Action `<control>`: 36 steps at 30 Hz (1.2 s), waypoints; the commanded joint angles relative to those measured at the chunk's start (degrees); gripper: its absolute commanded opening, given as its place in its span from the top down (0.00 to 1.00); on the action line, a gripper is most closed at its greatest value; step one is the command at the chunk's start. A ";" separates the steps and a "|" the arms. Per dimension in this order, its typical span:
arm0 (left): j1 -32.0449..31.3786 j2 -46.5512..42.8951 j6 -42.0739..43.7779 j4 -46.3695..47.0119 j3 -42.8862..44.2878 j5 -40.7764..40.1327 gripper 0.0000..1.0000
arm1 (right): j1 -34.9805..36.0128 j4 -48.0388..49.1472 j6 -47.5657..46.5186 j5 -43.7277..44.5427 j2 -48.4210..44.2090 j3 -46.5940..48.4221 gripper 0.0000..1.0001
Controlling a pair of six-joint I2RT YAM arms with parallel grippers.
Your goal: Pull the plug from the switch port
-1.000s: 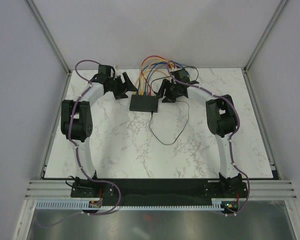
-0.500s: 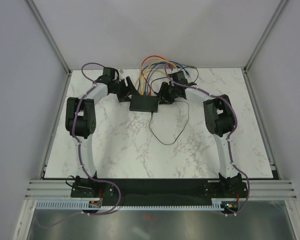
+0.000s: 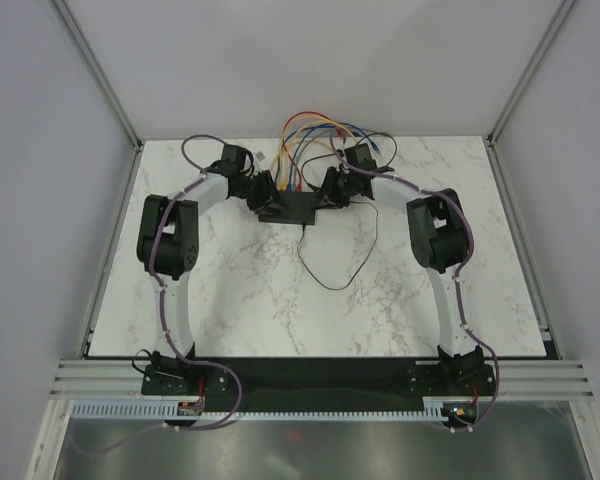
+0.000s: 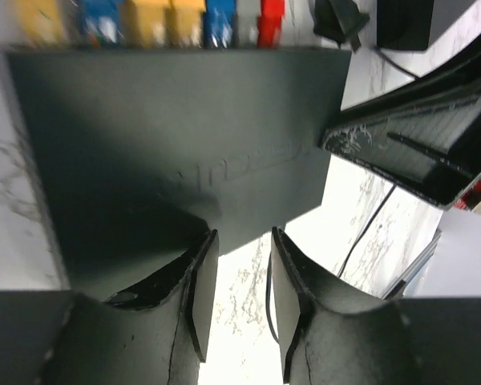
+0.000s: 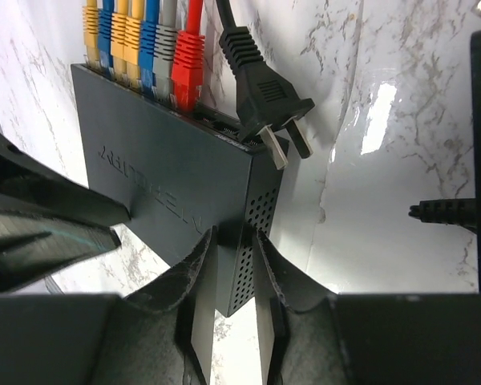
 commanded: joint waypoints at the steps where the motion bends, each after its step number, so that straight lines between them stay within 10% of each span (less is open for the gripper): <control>1: -0.67 -3.84 2.05 -1.54 -4.44 -0.97 0.59 | 0.98 -0.12 -2.41 0.38 -2.90 -2.81 0.71; 11: 3.10 -10.11 8.47 -3.65 -0.41 -7.57 0.27 | -0.07 -4.08 -5.93 1.27 -1.50 1.58 0.60; 36: 3.38 2.56 11.91 -6.02 4.61 2.98 0.41 | 0.27 -4.16 -4.70 -5.32 6.50 10.73 0.63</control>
